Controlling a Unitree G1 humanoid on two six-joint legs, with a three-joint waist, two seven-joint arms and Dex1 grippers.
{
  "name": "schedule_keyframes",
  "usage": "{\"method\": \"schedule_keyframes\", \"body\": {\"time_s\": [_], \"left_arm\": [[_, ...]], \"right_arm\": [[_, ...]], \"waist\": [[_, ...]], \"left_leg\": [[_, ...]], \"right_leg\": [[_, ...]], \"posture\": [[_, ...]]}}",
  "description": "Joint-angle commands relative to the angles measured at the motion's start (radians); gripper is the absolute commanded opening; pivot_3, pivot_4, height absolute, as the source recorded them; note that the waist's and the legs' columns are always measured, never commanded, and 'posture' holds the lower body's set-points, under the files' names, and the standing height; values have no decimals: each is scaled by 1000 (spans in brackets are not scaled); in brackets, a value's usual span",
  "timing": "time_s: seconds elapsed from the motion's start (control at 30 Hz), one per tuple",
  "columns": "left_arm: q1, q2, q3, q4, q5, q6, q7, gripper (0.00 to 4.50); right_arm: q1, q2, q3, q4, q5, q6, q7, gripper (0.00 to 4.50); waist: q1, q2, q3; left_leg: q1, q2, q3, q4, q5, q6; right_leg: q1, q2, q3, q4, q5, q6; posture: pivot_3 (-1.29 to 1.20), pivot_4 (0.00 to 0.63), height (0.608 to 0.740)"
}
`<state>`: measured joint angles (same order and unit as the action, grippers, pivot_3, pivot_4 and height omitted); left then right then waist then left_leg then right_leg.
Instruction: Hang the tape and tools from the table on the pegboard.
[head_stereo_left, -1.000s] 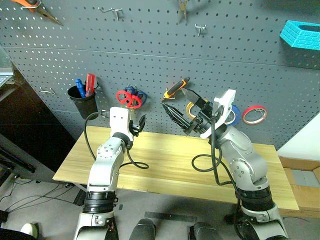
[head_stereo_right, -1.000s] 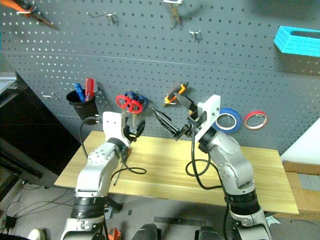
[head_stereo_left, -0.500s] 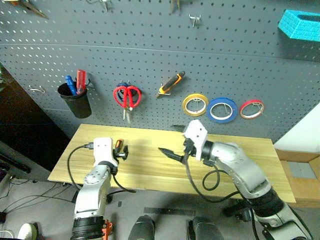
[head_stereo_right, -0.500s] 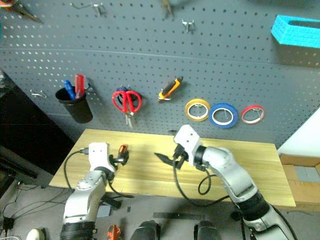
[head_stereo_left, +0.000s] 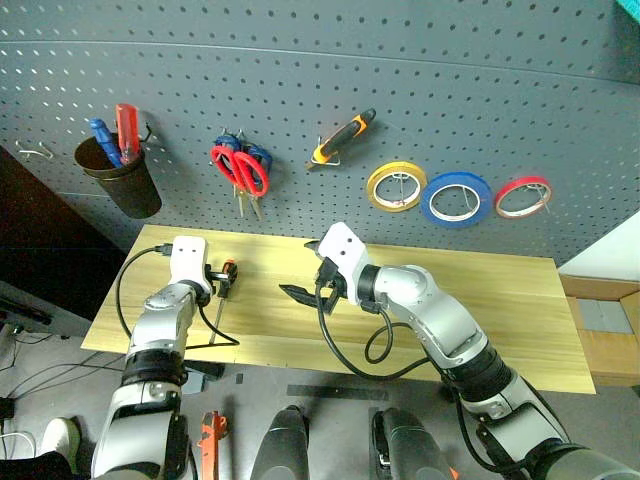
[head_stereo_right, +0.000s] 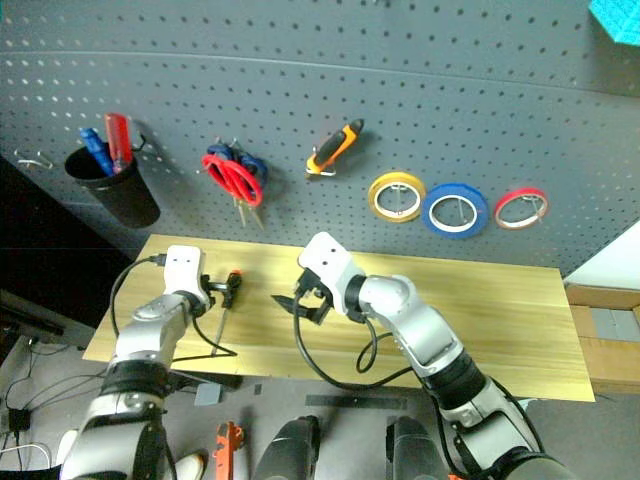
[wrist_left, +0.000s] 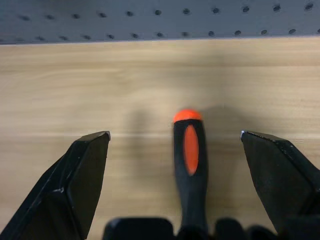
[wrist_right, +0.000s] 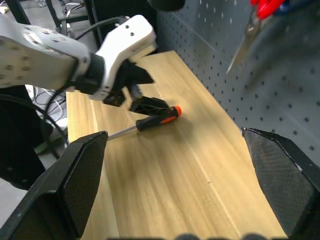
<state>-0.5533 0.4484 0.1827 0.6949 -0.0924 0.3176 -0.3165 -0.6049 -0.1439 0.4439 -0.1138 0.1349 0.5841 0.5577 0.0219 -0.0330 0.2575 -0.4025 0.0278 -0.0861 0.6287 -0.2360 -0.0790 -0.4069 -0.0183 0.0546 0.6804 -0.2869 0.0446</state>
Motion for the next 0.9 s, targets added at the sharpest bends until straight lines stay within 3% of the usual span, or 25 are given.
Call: {"method": "schedule_keyframes", "body": {"time_s": [0.03, 0.07, 0.17, 0.47, 0.67, 0.9], "left_arm": [[-37, 17, -5, 105, -2, -25, -56, 4485], [-42, 18, -8, 121, -2, -25, -65, 4485], [-39, 23, -10, 131, 4, -17, -67, 3906], [-35, 39, 8, 89, -10, 9, -26, 842], [51, 21, 25, -85, -38, 75, -15, 847], [339, 18, 26, -669, -13, 186, 39, 847]], "right_arm": [[-12, 5, -25, -25, -10, 3, -9, 4500], [-12, 4, -26, -26, -10, 5, -9, 4500], [-10, 2, -29, -28, -14, 7, -11, 4500], [-16, 6, -49, 4, -36, -19, -14, 4500], [-22, -1, -65, 14, -30, -43, 0, 4500], [55, -33, -173, -107, 101, -40, 80, 4500]], "waist": [[-2, 0, 6], [-4, 0, 9], [-13, 0, 19], [-21, -1, 20], [-20, -1, 19], [-2, -5, 13]], "left_leg": [[0, 0, 0, 0, 0, 0], [0, 0, 0, -1, 0, 0], [-1, 0, -1, -1, 0, 0], [-1, 1, -3, 0, 0, 0], [-1, 1, -4, 0, 0, -1], [-3, 1, -5, -1, 2, -9]], "right_leg": [[0, 0, -1, 0, 0, 0], [0, 0, -1, -1, 0, 0], [0, -1, -3, 0, 0, 0], [0, -2, -9, 0, 0, 0], [0, -3, -10, 0, 0, 0], [-1, -4, -12, -1, 0, -1]], "posture": [[125, 316, 740], [125, 316, 740], [117, 312, 740], [140, 272, 740], [164, 238, 740], [227, 145, 740]]}}
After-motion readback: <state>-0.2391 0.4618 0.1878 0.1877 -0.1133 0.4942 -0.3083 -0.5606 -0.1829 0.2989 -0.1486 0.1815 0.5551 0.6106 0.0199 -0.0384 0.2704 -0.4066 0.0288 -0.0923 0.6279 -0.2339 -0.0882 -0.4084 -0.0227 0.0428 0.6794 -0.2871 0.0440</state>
